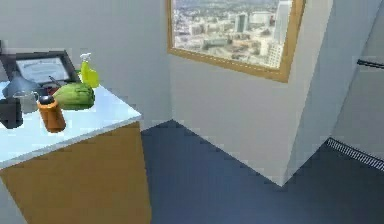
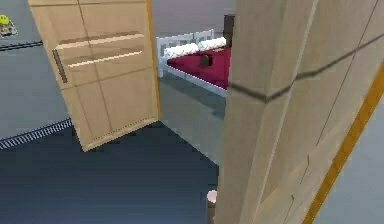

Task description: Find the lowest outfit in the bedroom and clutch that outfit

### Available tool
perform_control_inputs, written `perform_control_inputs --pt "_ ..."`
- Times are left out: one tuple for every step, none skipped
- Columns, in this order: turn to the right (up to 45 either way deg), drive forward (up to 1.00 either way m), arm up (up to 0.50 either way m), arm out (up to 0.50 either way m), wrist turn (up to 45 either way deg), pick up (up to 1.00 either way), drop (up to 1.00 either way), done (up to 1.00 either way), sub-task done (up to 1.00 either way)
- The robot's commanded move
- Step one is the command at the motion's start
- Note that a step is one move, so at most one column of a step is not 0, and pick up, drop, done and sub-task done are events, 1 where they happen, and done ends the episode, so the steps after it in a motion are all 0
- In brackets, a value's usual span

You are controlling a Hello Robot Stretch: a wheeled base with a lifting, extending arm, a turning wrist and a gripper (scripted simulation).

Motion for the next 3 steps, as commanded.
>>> perform_control_inputs --pt "27.0 0.00 0.00 0.00 0.0 0.00 0.00 0.00 0.00" --pt "0.0 0.50 0.00 0.00 0.0 0.00 0.00 0.00 0.00" --pt "45.0 0.00 0.00 0.00 0.0 0.00 0.00 0.00 0.00"
